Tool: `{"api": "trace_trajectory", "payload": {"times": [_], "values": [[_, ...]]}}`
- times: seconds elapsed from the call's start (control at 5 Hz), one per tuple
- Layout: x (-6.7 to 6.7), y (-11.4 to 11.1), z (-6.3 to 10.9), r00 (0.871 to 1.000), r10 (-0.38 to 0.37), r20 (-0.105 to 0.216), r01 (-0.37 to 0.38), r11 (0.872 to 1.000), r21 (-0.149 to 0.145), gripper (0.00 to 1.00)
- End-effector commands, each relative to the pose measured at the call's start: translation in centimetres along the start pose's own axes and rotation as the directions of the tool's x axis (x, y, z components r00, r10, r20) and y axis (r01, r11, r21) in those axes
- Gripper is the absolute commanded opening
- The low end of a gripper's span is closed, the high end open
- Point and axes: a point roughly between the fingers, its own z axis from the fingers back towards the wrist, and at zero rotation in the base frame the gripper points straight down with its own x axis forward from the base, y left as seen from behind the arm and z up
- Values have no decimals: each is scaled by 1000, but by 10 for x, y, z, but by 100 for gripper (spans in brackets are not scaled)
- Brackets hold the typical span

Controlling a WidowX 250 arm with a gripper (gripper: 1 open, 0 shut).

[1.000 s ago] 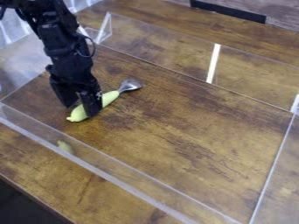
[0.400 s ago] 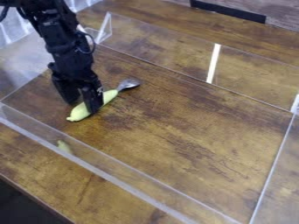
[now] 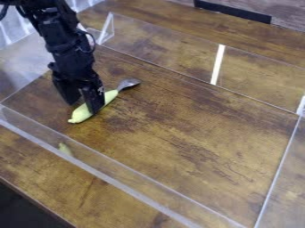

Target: Move the green spoon to the right

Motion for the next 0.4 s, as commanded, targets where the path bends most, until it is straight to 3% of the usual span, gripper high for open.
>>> {"api": "trace_trajectory", "payload": {"times": [0.0,0.2], "values": [[7,12,15,999,18,47,-19,1000,21,100],[10,10,14,999,20,34,-21,999,25,0]]}}
